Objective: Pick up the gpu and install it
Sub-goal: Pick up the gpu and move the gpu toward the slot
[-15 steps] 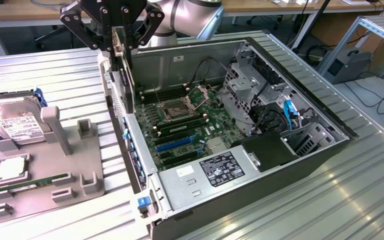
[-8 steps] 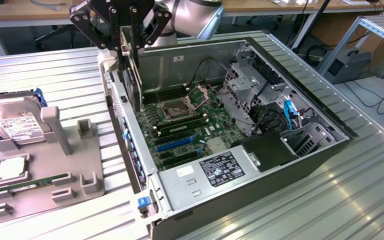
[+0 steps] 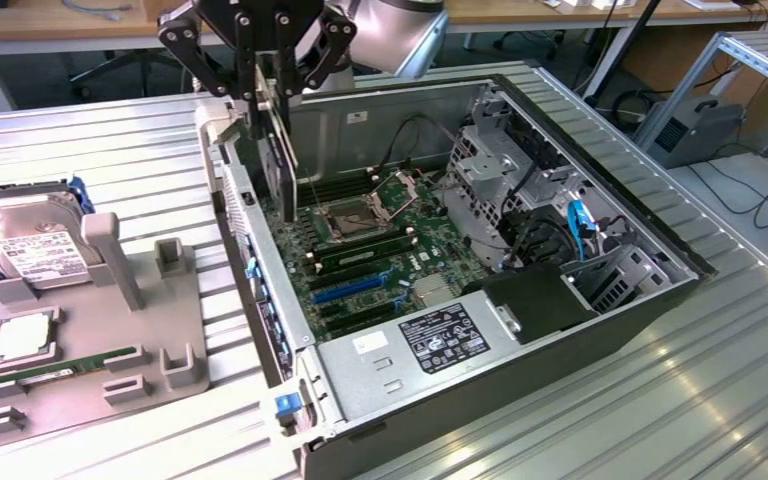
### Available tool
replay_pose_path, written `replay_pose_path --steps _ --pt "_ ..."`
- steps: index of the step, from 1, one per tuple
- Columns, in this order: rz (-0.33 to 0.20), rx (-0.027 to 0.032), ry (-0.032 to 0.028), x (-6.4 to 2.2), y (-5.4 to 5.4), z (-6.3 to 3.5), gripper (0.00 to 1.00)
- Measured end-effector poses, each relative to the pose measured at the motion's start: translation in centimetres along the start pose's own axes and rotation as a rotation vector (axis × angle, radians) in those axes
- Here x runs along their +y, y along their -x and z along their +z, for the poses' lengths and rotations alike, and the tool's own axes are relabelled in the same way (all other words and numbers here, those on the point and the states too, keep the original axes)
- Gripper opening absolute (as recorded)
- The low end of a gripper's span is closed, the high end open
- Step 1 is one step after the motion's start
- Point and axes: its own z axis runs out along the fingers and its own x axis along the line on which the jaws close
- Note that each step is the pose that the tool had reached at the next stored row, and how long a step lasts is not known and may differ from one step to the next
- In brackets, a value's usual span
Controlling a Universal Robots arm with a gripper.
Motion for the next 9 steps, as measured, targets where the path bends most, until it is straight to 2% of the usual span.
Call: replay_pose_path --steps 9 --pt "0.000 -0.0002 -0.0021 0.10 1.4 0.06 0.27"
